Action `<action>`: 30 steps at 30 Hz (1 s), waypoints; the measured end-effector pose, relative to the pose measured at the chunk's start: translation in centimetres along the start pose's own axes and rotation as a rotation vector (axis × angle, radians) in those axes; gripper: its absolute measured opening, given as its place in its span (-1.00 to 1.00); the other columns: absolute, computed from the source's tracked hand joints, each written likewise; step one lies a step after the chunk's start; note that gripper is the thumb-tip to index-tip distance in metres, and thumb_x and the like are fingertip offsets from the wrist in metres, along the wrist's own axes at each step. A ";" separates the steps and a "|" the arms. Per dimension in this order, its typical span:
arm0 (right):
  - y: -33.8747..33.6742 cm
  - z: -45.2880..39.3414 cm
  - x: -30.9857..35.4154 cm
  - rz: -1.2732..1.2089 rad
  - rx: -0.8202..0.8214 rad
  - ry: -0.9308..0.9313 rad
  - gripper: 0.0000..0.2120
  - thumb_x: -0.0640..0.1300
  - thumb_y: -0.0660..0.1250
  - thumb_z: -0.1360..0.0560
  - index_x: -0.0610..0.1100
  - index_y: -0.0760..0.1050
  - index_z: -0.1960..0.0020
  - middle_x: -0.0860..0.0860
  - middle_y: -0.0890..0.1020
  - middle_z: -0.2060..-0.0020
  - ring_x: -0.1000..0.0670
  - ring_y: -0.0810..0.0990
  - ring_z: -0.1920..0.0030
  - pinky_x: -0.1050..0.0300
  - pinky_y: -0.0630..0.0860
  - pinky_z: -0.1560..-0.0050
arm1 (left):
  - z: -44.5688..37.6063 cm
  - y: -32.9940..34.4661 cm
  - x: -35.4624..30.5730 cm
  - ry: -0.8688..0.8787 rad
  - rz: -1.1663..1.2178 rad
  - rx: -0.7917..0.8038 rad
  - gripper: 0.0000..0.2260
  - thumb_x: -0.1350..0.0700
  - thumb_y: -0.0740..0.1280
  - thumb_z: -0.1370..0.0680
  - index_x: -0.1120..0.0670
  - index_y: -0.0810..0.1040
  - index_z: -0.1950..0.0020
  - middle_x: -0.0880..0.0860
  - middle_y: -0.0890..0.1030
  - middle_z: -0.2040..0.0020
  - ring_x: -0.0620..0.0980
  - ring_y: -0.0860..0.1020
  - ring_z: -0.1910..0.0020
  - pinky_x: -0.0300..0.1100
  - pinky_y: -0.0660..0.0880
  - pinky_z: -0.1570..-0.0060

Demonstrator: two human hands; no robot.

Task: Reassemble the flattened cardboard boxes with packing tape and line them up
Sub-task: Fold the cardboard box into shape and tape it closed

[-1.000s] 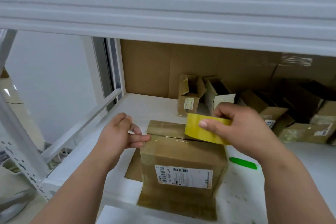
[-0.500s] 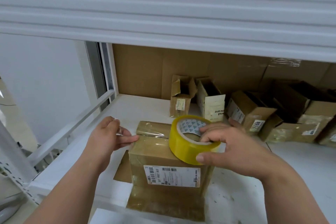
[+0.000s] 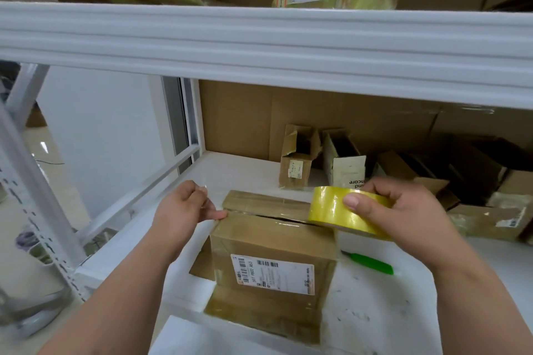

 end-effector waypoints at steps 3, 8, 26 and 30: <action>-0.4 0.1 -0.4 -0.005 0.025 -0.007 -0.57 0.38 0.27 -0.24 0.01 0.54 0.28 0.04 0.52 0.39 0.11 0.48 0.30 0.15 0.30 0.32 | 0.0 0.0 0.1 -0.023 0.037 -0.004 -0.85 0.22 0.16 -0.66 0.23 0.44 0.07 0.22 0.58 0.20 0.16 0.71 0.20 0.20 0.48 -0.25; -1.5 0.3 -1.1 -0.109 0.061 -0.001 -0.75 0.18 0.25 -0.28 0.03 0.55 0.23 -0.05 0.47 0.40 0.10 0.45 0.36 0.11 0.25 0.27 | -0.3 -0.1 0.3 -0.028 0.000 0.003 -0.86 0.24 0.20 -0.64 0.31 0.46 0.04 0.19 0.57 0.20 0.14 0.71 0.21 0.19 0.49 -0.24; -0.3 -1.0 -4.6 0.265 0.208 0.293 -0.83 0.15 0.36 -0.50 0.06 0.58 0.11 0.06 0.58 0.15 0.07 0.52 0.12 0.11 0.45 0.15 | -1.5 0.1 1.5 -0.137 0.054 -0.015 -0.83 0.25 0.13 -0.63 0.25 0.49 0.04 0.19 0.56 0.13 0.14 0.70 0.24 -0.11 0.57 0.19; 0.5 -1.4 -5.1 0.281 0.241 0.337 -0.80 0.16 0.36 -0.50 0.05 0.60 0.14 0.03 0.61 0.16 0.05 0.53 0.13 0.05 0.49 0.07 | -1.6 0.4 1.3 -0.144 0.094 0.012 -0.83 0.25 0.09 -0.65 0.21 0.45 0.04 0.17 0.60 0.16 0.09 0.67 0.34 -0.17 0.56 0.31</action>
Point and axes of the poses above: each hand's wrist, its own z-axis away from the middle knuckle, its own y-axis out of the palm, x = y × z, the point moved 6 cm from there along -z, towards the middle knuckle
